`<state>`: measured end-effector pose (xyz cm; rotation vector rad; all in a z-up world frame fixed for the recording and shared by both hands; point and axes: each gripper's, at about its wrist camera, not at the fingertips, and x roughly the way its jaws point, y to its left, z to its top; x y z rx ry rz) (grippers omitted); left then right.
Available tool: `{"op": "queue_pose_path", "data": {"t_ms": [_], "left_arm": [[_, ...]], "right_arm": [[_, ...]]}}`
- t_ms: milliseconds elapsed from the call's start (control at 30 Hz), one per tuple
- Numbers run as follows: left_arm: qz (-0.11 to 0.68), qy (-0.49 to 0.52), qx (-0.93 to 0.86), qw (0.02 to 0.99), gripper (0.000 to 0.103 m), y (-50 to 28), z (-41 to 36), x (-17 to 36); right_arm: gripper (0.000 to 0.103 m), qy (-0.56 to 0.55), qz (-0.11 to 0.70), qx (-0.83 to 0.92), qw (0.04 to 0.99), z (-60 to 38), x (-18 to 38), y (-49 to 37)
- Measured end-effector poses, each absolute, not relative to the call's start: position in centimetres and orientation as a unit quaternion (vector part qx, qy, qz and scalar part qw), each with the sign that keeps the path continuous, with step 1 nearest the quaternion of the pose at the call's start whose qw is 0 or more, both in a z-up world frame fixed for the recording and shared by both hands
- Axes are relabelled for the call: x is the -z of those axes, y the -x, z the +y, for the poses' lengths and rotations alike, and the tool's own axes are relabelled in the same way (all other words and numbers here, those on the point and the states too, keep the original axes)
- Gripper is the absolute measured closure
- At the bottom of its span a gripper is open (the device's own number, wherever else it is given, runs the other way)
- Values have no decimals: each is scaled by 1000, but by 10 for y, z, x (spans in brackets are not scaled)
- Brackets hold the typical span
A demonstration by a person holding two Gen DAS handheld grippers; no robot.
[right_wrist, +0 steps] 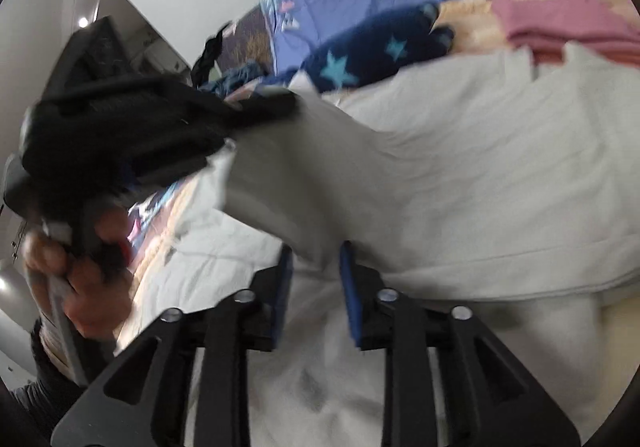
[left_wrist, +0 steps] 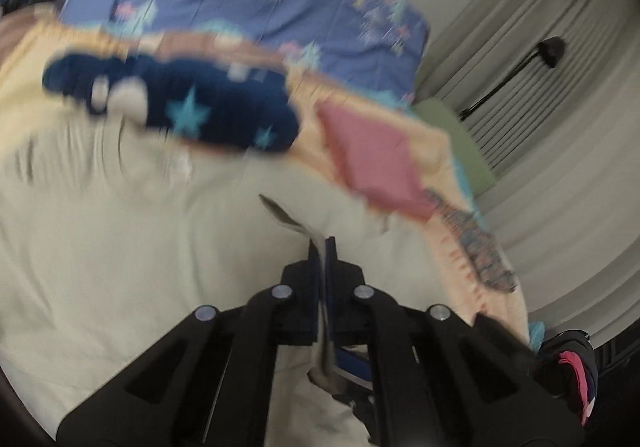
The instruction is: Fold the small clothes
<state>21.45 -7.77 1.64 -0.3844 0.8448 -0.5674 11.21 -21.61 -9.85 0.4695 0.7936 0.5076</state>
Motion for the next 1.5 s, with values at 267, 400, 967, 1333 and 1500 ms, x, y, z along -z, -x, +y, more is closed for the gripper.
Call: {"op": "queue_pose_path", "data": {"t_ms": [267, 400, 967, 1333, 1500], "left_arm": [[285, 173, 208, 920, 101, -184, 7, -106], [290, 193, 134, 928, 101, -181, 68, -90], [442, 181, 1, 878, 75, -201, 149, 85], [451, 116, 16, 885, 76, -190, 130, 80], [434, 136, 29, 890, 89, -187, 131, 68]], "right_arm": [[90, -291, 404, -146, 855, -265, 131, -116], [89, -255, 404, -133, 868, -253, 128, -116], [68, -173, 429, -147, 875, -236, 112, -100], [67, -139, 374, -110, 910, -282, 36, -122], [67, -167, 421, -48, 890, -304, 68, -200]]}}
